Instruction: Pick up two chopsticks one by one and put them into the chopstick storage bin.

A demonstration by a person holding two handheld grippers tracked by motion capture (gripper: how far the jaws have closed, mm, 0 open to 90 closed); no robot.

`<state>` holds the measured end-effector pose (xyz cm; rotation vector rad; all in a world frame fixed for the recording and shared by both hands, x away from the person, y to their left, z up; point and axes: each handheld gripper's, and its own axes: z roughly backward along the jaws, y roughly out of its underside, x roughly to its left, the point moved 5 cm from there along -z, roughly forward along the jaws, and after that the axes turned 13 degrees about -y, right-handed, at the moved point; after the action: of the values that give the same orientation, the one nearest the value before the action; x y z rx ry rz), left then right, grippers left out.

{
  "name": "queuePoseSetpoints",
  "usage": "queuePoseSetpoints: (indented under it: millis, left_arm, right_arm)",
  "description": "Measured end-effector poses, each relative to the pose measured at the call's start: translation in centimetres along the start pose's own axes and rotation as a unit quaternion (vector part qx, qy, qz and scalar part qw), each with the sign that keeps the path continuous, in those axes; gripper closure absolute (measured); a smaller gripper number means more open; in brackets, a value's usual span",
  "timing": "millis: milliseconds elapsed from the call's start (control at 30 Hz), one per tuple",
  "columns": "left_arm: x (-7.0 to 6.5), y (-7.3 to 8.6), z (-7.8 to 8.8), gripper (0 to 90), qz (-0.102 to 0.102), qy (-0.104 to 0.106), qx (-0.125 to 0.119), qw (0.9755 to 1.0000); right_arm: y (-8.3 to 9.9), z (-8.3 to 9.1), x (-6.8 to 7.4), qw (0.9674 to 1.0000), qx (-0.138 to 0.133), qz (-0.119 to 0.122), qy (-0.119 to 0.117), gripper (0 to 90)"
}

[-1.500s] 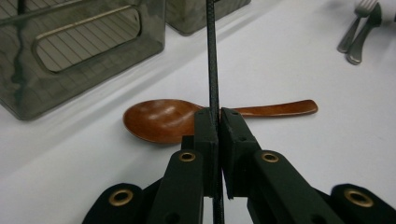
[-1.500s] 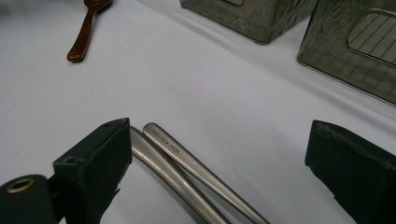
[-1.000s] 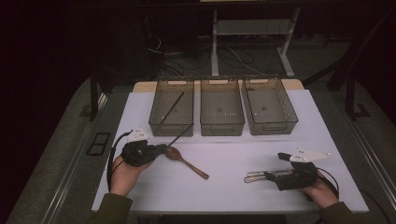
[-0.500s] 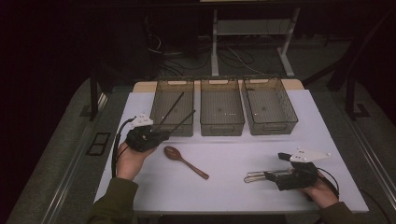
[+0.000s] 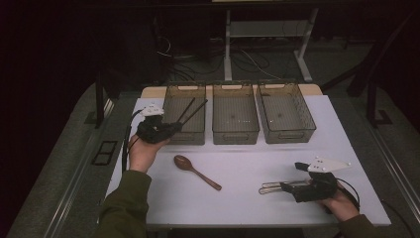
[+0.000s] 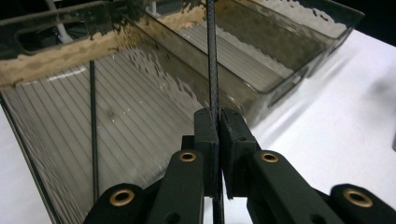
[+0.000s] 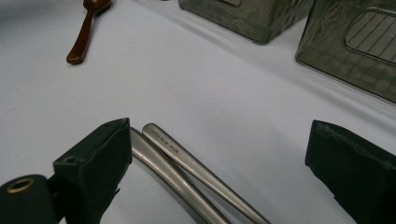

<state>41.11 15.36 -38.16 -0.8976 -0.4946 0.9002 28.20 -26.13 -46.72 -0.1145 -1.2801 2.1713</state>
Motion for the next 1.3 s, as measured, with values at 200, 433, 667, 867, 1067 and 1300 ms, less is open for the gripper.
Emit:
queuePoseSetpoints:
  millis: [200,433,667,867,1067,1300]
  left_arm:
    - [0.9,-1.6,-1.2,84.9,0.001,-0.005,0.000,1.0000]
    - [1.9,-2.9,-2.9,84.9,0.001,-0.016,0.006,0.9999]
    - [3.0,-3.1,-4.7,84.9,0.014,-0.023,0.011,0.9996]
    - [4.1,-3.1,-6.1,84.9,0.017,-0.025,0.008,0.9995]
    - [4.8,-3.0,-7.4,84.8,0.025,-0.028,0.008,0.9993]
    - [5.0,-2.5,-8.4,84.6,0.024,-0.037,0.030,0.9986]
  right_arm:
    - [0.0,0.0,0.0,1.0000,-0.001,0.000,-0.001,6.6]
    - [0.0,0.1,0.0,1.0000,-0.003,0.000,-0.001,6.6]
    - [0.0,0.2,0.0,1.0000,-0.005,-0.001,-0.002,6.7]
    - [-0.1,0.3,-0.1,1.0000,-0.007,-0.001,-0.001,6.7]
    - [-0.1,0.3,-0.1,1.0000,-0.007,0.000,-0.002,6.7]
    - [-0.1,0.4,-0.1,0.9999,-0.010,-0.001,-0.002,6.7]
